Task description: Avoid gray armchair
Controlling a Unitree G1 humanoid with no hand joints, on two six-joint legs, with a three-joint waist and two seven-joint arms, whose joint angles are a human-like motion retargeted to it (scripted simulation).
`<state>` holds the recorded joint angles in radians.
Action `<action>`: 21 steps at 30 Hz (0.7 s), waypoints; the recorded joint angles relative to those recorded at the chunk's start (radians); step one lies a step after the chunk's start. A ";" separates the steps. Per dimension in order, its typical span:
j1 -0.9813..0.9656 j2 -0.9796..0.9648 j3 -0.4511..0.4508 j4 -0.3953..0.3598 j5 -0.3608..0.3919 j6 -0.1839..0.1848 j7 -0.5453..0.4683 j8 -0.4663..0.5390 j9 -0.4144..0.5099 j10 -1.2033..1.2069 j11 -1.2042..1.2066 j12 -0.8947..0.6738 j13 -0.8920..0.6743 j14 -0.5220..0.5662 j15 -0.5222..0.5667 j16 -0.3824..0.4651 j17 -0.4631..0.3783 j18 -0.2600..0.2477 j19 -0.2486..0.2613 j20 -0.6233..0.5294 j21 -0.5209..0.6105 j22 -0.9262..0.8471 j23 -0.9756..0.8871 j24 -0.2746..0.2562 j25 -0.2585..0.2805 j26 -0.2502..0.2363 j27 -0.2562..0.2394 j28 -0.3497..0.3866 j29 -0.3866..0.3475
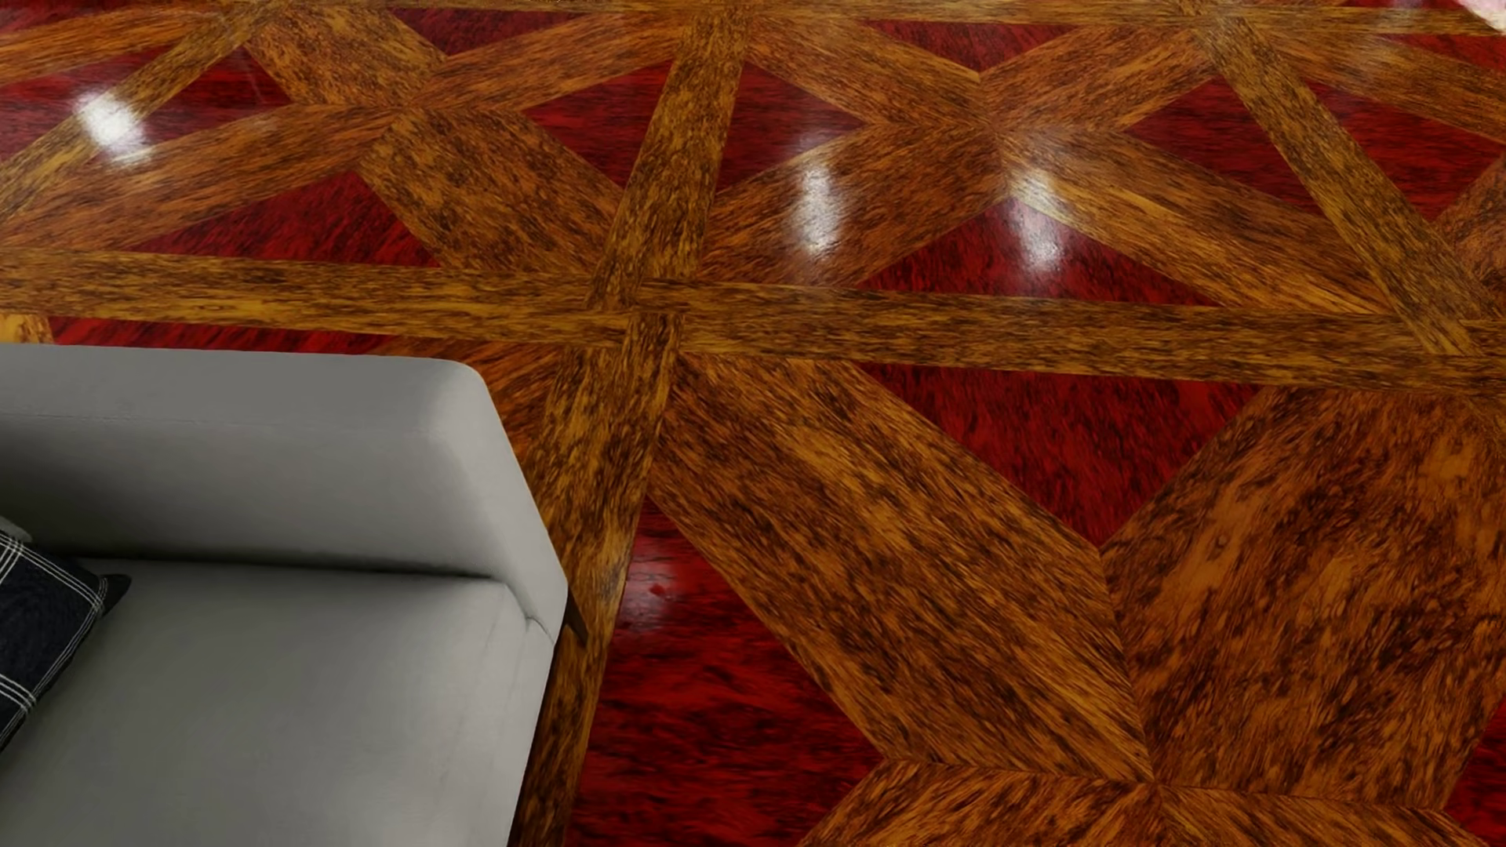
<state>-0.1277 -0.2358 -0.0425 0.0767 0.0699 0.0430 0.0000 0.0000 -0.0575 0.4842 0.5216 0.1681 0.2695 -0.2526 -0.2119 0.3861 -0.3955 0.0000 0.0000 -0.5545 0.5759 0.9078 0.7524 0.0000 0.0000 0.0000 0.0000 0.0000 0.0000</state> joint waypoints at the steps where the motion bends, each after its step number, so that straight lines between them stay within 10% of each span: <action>1: 0.003 -0.004 -0.004 0.002 0.005 -0.001 0.000 0.000 -0.003 0.001 0.007 0.001 0.004 -0.011 -0.006 0.001 -0.002 0.000 0.000 0.008 0.001 -0.008 0.016 0.000 0.000 0.000 0.000 0.000 0.000; 9: -0.319 0.071 0.019 0.075 0.049 -0.011 0.000 0.000 0.030 0.549 -0.011 -0.002 0.022 0.146 -0.103 0.006 -0.017 0.000 0.000 0.099 0.027 -0.032 0.114 0.000 0.000 0.000 0.000 0.000 0.000; 13: -0.533 0.149 0.113 0.040 0.021 -0.056 0.000 0.000 0.056 0.909 -0.014 0.023 0.031 -0.002 -0.143 0.004 -0.037 0.000 0.000 0.129 0.028 -0.070 0.105 0.000 0.000 0.000 0.000 0.000 0.000; 21: -0.636 0.285 0.234 -0.015 -0.030 -0.072 0.000 0.000 0.079 0.454 -0.012 0.077 -0.032 0.234 -0.180 -0.002 -0.046 0.000 0.000 0.047 0.030 0.036 0.106 0.000 0.000 0.000 0.000 0.000 0.000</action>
<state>-0.7639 0.0488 0.1913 0.0616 0.0401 -0.0290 0.0000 0.0000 0.0213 0.9380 0.5101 0.2453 0.2379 -0.0190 -0.3920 0.3840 -0.4415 0.0000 0.0000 -0.5077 0.6058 0.9435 0.8587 0.0000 0.0000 0.0000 0.0000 0.0000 0.0000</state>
